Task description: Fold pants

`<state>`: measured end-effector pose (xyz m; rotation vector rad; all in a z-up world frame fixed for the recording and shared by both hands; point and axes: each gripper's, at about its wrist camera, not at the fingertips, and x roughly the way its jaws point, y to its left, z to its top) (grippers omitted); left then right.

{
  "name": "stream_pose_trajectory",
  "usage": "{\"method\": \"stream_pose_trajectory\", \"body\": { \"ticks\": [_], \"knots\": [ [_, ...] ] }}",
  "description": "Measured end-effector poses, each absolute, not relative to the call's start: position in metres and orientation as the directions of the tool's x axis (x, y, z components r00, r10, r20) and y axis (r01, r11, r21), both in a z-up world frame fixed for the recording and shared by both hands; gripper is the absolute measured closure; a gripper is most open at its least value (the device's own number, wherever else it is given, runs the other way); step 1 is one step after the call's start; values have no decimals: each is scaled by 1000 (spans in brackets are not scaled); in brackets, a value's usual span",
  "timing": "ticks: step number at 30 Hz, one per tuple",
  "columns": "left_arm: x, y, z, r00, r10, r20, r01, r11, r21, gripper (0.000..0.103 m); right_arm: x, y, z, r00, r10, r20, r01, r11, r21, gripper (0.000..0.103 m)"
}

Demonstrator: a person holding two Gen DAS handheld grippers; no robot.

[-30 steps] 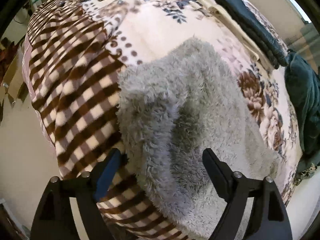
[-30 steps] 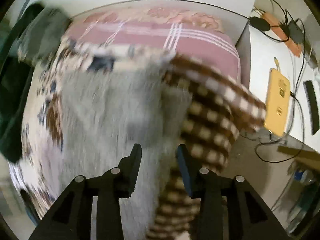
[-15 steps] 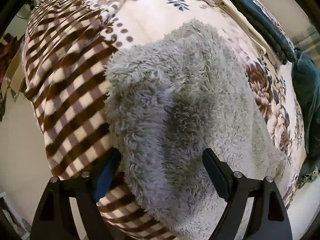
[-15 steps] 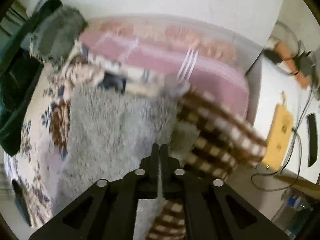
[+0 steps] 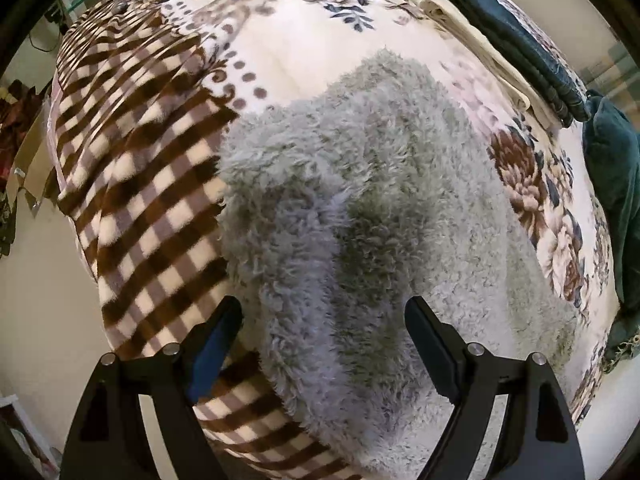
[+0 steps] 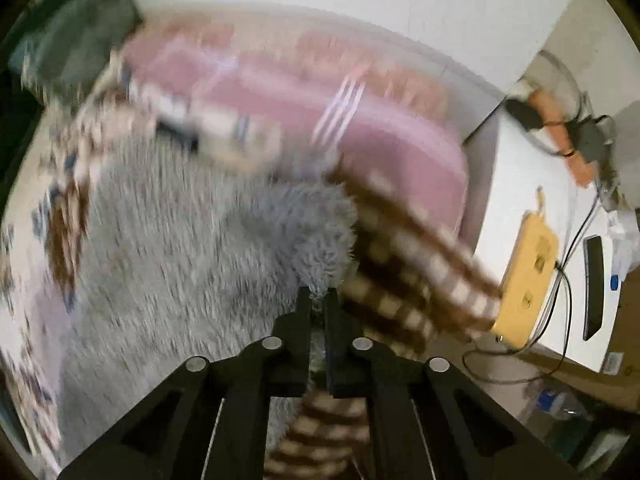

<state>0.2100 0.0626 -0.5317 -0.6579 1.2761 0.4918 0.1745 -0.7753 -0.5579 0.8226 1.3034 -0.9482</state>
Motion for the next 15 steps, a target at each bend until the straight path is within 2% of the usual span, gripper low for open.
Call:
{"method": "stream_pose_trajectory", "body": {
  "ticks": [1, 3, 4, 5, 7, 10, 13, 15],
  "knots": [
    [209, 63, -533, 228, -24, -973, -672, 719, -176, 20, 176, -772, -556, 1, -92, -996, 909, 415, -38, 89],
    [206, 65, -533, 224, -31, -974, -680, 711, -179, 20, 178, -763, -545, 47, -81, -996, 902, 431, 8, 72],
    [204, 64, -532, 224, -29, -974, -680, 712, -178, 20, 180, -757, -538, 67, -78, -995, 898, 440, 26, 53],
    [203, 64, -530, 226, -29, -974, -677, 714, -178, 20, 182, -749, -530, 99, -68, -993, 891, 451, 58, 42],
    [201, 60, -524, 233, -19, -972, -667, 724, -174, 20, 183, -734, -522, 115, -49, -992, 888, 454, 80, 41],
    [201, 55, -508, 261, 1, -965, -641, 748, -172, 20, 199, -699, -514, 130, -4, -991, 829, 549, 107, 32],
    [205, 43, -487, 294, 21, -956, -605, 778, -169, 20, 203, -684, -513, 156, 5, -988, 807, 575, 130, 31],
    [212, 27, -473, 321, 16, -947, -556, 813, -175, 20, 197, -689, -520, 171, -8, -985, 814, 565, 136, 17]
  ]
}}
